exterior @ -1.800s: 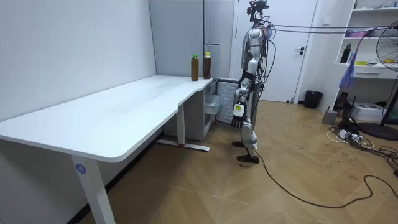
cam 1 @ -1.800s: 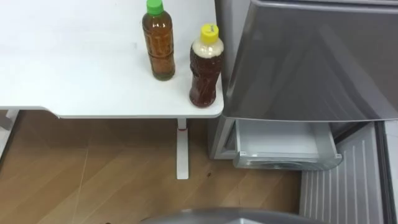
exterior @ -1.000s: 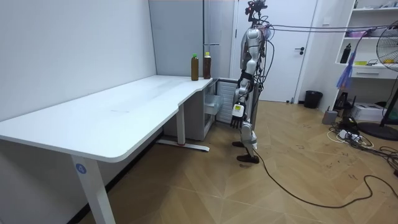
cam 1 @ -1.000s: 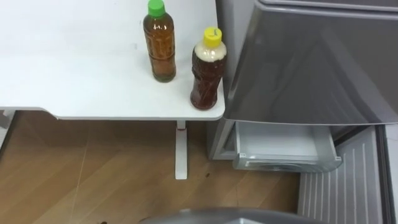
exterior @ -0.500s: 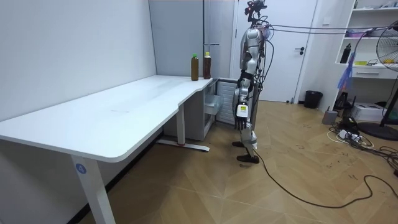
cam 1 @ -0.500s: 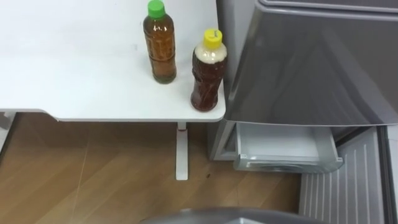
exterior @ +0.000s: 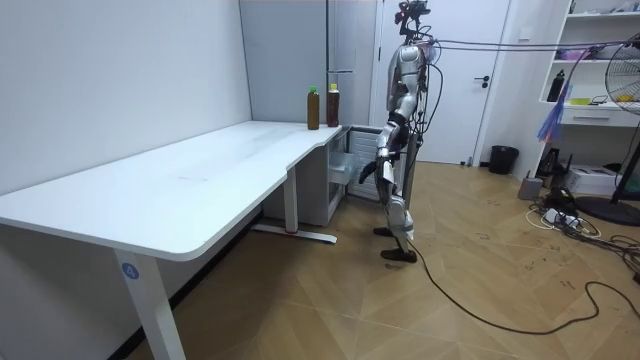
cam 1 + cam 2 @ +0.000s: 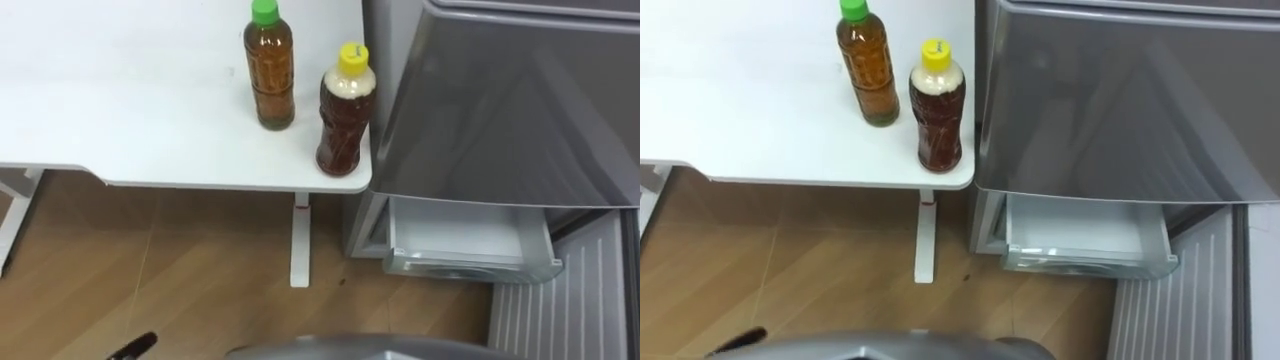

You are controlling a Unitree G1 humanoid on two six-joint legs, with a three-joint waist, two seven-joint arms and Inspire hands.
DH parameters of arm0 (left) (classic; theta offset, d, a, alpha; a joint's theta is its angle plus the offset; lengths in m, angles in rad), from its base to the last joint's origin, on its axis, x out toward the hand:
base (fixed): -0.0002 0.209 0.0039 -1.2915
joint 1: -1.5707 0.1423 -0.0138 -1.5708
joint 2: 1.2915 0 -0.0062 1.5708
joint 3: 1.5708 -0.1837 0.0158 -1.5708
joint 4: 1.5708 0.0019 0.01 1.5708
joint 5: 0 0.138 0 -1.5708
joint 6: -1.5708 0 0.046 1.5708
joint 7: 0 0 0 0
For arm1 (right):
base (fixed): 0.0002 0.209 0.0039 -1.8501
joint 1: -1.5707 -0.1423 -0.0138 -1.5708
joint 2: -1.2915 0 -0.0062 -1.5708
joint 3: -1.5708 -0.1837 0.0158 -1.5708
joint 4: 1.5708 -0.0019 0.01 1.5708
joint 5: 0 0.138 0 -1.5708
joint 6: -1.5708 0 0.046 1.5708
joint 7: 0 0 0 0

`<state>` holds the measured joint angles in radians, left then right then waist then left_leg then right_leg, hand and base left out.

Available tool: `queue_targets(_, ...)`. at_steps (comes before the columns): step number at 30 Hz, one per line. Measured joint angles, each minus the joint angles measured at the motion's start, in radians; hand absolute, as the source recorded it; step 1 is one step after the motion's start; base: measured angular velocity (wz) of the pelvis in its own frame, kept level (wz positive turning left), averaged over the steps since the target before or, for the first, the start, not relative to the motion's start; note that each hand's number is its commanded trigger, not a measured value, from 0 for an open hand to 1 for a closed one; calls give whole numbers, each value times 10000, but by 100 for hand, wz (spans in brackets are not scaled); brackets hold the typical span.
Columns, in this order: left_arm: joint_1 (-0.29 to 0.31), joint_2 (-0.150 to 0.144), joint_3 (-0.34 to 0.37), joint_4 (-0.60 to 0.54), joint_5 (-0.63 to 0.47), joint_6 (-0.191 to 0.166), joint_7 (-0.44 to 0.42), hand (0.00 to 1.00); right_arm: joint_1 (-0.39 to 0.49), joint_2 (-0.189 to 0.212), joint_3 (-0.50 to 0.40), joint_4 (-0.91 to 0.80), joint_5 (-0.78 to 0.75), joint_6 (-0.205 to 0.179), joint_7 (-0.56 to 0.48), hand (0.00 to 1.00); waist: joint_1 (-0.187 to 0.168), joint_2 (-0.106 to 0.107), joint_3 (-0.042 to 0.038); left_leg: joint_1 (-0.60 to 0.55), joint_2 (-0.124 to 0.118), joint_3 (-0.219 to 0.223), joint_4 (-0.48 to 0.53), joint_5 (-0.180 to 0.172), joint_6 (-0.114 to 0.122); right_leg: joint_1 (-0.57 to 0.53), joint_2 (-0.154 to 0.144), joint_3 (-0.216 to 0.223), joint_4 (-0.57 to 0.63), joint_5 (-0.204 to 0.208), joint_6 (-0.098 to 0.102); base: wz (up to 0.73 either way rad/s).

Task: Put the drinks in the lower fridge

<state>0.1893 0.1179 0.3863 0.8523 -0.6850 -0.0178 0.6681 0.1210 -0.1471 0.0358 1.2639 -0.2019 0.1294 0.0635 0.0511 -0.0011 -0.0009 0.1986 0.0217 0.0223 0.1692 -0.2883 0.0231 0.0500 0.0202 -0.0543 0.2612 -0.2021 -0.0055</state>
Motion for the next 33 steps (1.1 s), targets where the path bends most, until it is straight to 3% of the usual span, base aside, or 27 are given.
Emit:
queue_targets(6,94,-22,-467,-2120,-172,-1010,1350,0,186,-20,-9,-232,9,-210,-108,0,10,1,-7,8,0,-7,0,0,0,14,-12,-44,-8,1,1,0)
queue_targets(12,50,-13,-582,-3971,997,-1764,2537,0,224,-41,-87,-228,-41,-439,-113,0,24,5,-12,17,-4,-7,46,1,1,-14,-10,-34,-34,5,-2,0)
queue_targets(14,-2,161,-896,-4528,1387,-2083,2890,0,226,-70,-27,-213,85,-484,-171,0,-17,4,-14,-4,-9,-30,96,1,1,22,-24,-70,-55,5,-1,3)
queue_targets(21,-120,377,-1148,-7171,1887,-2145,2934,0,261,-97,4,-197,179,-645,75,0,-241,-32,-21,-55,-17,-104,151,3,-1,15,-40,-129,-58,7,-4,3)
queue_targets(23,-289,562,-1133,-7928,1883,-2144,2641,0,295,-97,0,-194,170,-646,180,0,-213,-22,-21,-54,-13,-78,165,4,-2,4,-36,-117,-33,9,-6,-2)
queue_targets(26,-277,571,-1143,-9271,1965,-2143,2234,0,342,-93,-31,-179,160,-649,289,0,-221,-8,-18,-96,-7,-42,176,4,-2,-9,-38,-134,-54,13,-10,0)
queue_targets(33,-308,587,-1296,-10902,3813,-2130,864,0,363,-96,-107,-143,145,-662,593,0,-269,13,-14,-81,13,-81,193,9,-11,55,-28,-160,-56,26,-28,0)
